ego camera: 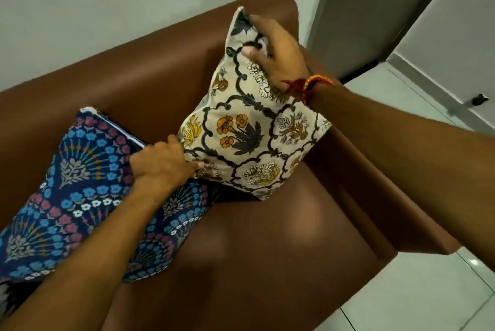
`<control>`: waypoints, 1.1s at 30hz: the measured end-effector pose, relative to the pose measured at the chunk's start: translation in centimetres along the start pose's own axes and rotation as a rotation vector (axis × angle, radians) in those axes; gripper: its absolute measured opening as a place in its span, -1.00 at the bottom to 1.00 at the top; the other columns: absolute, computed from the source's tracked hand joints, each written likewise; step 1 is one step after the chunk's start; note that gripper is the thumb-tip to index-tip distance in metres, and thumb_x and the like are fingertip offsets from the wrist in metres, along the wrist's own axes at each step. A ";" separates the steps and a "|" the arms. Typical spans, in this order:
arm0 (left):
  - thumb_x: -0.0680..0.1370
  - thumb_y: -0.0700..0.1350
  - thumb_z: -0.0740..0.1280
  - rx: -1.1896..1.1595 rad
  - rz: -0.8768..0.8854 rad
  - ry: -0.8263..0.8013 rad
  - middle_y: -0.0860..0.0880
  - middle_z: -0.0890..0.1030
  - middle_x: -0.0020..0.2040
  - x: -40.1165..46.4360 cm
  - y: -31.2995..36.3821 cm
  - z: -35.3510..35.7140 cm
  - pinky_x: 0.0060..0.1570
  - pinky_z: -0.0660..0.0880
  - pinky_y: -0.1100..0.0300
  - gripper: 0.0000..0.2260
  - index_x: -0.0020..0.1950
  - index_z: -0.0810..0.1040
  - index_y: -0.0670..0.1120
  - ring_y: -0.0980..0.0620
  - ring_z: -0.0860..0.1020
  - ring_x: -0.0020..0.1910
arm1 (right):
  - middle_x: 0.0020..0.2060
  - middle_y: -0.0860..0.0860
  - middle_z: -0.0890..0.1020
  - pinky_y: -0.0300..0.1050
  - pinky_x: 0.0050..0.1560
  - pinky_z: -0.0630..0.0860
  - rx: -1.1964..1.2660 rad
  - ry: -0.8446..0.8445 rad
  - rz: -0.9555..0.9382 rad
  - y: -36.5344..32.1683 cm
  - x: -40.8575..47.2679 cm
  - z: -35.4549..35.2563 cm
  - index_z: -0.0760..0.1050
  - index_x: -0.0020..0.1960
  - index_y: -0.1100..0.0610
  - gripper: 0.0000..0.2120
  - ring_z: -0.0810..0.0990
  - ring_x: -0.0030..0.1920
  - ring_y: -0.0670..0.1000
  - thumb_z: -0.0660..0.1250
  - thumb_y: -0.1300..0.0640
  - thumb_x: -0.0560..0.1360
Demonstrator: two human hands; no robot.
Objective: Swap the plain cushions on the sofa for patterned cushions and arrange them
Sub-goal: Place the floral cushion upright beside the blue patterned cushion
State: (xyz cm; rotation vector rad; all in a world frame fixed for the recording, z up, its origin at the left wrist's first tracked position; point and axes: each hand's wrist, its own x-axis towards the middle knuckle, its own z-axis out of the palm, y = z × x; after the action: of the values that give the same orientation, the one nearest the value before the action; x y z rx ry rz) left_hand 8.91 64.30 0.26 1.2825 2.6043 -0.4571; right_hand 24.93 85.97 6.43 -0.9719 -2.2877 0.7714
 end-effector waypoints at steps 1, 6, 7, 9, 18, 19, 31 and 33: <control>0.48 0.49 0.25 0.041 -0.016 -0.043 -0.16 0.59 0.30 0.0 0.6 -0.1 0.03 0.50 -0.06 -0.25 0.40 0.35 -0.07 -0.24 0.57 0.29 | 0.45 0.12 0.47 0.19 0.46 0.42 -0.013 -0.058 0.053 0.6 -0.4 0.4 0.15 0.65 0.04 -0.32 0.46 0.45 0.13 0.31 -0.10 0.62; 0.52 0.40 0.33 0.080 -0.064 -0.263 -0.14 0.43 0.49 1.2 2.1 -1.2 0.23 0.50 -0.06 -0.19 0.54 0.24 -0.13 -0.19 0.46 0.45 | 0.62 0.14 0.27 0.42 0.57 0.09 -0.019 -0.002 0.255 3.1 -3.3 1.7 -0.13 0.69 0.00 -0.11 0.23 0.59 0.29 0.19 -0.36 0.57; 0.51 0.38 0.36 0.076 -0.069 -0.272 -0.15 0.41 0.50 1.4 2.1 -1.4 0.24 0.49 -0.08 -0.17 0.55 0.22 -0.14 -0.20 0.45 0.45 | 0.63 0.13 0.25 0.44 0.57 0.07 -0.042 0.018 0.250 3.4 -4.0 1.9 -0.13 0.69 0.00 -0.13 0.22 0.60 0.27 0.16 -0.37 0.57; 0.47 0.31 0.45 0.027 -0.018 -0.196 -0.19 0.36 0.51 1.3 2.3 -1.7 0.29 0.45 -0.18 -0.09 0.59 0.10 -0.12 -0.24 0.40 0.45 | 0.65 0.10 0.20 0.47 0.56 0.05 -0.072 0.061 0.256 3.7 -5.2 2.4 -0.11 0.69 -0.02 -0.17 0.19 0.62 0.21 0.13 -0.35 0.60; 0.51 0.27 0.41 -0.370 0.316 0.212 -0.17 0.16 0.62 -2.0 0.4 -1.2 0.46 0.19 -0.40 -0.10 0.68 0.02 0.02 -0.27 0.18 0.57 | 0.66 0.18 0.13 0.44 0.58 0.03 -0.361 0.281 0.090 -1.0 -10.4 6.1 0.09 0.66 0.14 -0.30 0.10 0.65 0.28 0.12 -0.23 0.68; 0.51 0.26 0.40 -0.373 0.325 0.382 -0.16 0.25 0.59 -2.7 -1.2 -1.1 0.47 0.21 -0.37 -0.17 0.65 0.15 -0.02 -0.22 0.23 0.56 | 0.65 0.20 0.15 0.45 0.58 0.01 -0.429 0.217 -0.059 -2.0 -11.8 7.2 0.12 0.65 0.16 -0.33 0.10 0.65 0.29 0.13 -0.19 0.69; 0.25 0.39 0.58 -0.726 -0.076 0.147 -0.09 0.58 0.27 -4.9 -18.1 3.3 0.08 0.60 -0.17 -0.12 0.33 0.36 -0.11 -0.20 0.60 0.22 | 0.67 0.16 0.13 0.22 0.67 0.00 -0.717 -0.412 -0.447 -6.6 -14.1 17.7 0.02 0.68 0.16 -0.36 0.08 0.67 0.22 0.16 0.13 0.66; 0.25 0.39 0.58 -0.762 -0.090 0.203 -0.07 0.60 0.25 -6.5 -18.8 4.1 0.05 0.63 -0.12 -0.16 0.29 0.42 -0.10 -0.16 0.61 0.20 | 0.66 0.17 0.14 0.23 0.67 0.03 -0.736 -0.392 -0.470 -6.7 -14.1 17.6 0.01 0.68 0.15 -0.37 0.10 0.67 0.23 0.15 0.16 0.67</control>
State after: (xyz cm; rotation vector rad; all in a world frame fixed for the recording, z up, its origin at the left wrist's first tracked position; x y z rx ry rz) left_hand -1.97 47.22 1.96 0.9690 2.5696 0.6369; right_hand 18.73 66.22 -4.72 -0.5238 -3.0676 -0.1208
